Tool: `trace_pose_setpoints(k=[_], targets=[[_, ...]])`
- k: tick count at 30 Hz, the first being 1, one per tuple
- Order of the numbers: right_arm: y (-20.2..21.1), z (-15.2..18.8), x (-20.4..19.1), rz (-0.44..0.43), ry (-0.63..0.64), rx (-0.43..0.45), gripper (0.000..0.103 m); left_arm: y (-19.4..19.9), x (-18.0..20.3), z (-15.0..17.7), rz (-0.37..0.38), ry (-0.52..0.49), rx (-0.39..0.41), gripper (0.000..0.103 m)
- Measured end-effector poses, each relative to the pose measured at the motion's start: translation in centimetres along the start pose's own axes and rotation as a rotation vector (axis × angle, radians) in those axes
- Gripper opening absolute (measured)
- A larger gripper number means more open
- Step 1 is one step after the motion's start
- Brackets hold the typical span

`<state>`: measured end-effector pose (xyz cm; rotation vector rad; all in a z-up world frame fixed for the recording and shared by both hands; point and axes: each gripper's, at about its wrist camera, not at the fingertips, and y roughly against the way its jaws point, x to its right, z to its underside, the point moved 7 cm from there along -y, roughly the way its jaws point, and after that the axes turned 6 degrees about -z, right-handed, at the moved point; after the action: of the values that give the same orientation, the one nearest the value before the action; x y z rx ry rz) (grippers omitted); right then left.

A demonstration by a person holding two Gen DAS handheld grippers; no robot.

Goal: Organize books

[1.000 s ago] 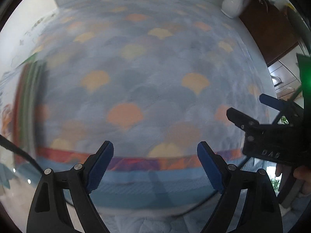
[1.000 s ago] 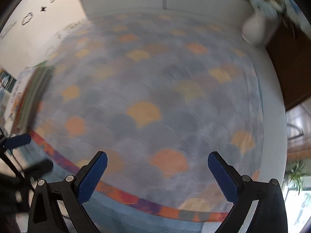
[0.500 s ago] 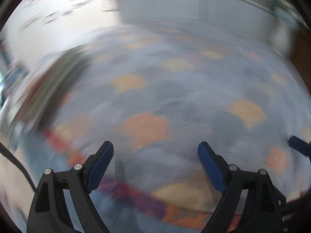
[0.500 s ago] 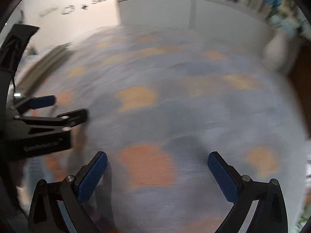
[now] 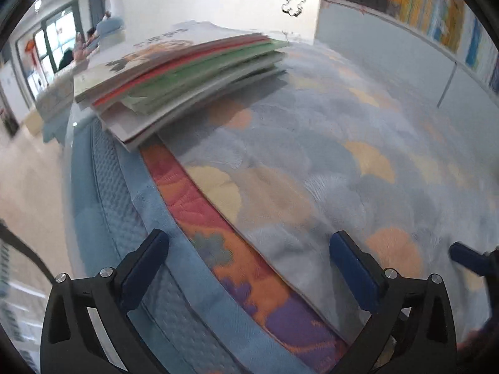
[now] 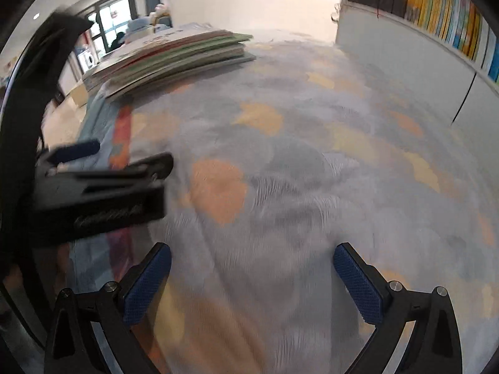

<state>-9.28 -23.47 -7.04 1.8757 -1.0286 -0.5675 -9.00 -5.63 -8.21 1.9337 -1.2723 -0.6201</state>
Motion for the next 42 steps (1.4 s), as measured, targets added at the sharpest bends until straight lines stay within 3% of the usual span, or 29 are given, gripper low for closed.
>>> trace_pose_setpoints(k=[4,42], targets=[[-0.99,-1.02,-0.32,0.038,-0.008,0.021,0.103,0.06,0.07,0.93,-0.005,-0.006,-0.001,0.103],[-0.87,-0.94,-0.24,0.035,-0.013,0.025,0.103,0.07,0.06,1.20,0.004,-0.008,-0.001,0.103]])
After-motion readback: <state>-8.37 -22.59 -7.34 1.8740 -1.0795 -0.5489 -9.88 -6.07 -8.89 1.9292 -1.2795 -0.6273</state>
